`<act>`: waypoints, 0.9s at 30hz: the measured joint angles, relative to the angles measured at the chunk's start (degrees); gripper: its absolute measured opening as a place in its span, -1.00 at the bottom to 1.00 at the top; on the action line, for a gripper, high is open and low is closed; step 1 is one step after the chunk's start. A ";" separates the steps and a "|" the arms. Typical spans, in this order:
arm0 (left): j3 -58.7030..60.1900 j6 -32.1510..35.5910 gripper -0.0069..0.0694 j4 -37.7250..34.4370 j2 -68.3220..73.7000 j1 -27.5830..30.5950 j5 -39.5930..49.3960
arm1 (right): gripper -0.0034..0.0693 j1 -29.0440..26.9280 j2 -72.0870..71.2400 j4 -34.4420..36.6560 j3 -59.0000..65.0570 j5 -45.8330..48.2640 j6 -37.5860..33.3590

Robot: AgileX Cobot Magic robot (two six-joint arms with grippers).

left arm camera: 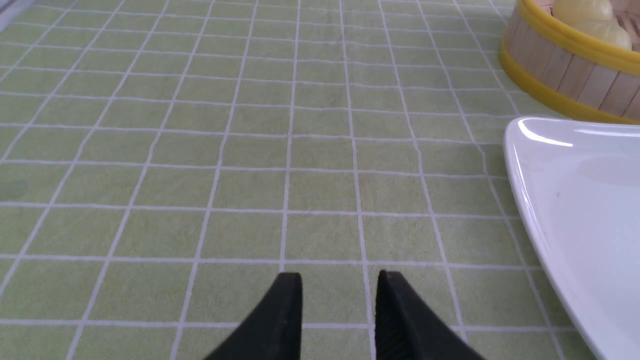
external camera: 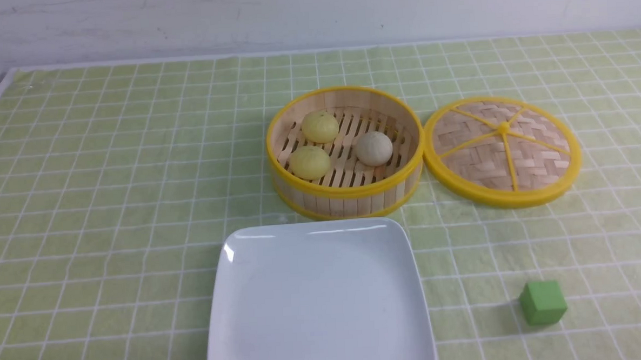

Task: Put the steamed buns into the plate on the green tablecloth.
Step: 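Reach toward a bun in the bamboo steamer with the right gripper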

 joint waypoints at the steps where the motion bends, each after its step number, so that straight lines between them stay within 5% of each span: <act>1: 0.00 0.00 -0.19 0.00 0.00 0.00 0.00 | -0.25 0.00 0.00 0.00 0.00 0.00 0.00; 21: 0.00 -0.14 -0.19 0.00 0.00 0.00 0.00 | -0.25 0.00 0.00 0.59 0.00 -0.66 0.19; 25: 0.00 -6.21 -0.19 -5.96 0.00 0.00 0.00 | -0.25 0.00 0.00 10.66 0.26 -1.18 6.12; 27: -0.06 -16.06 -0.19 -17.71 0.00 0.00 0.00 | -0.25 0.00 0.00 23.00 0.26 -1.03 14.09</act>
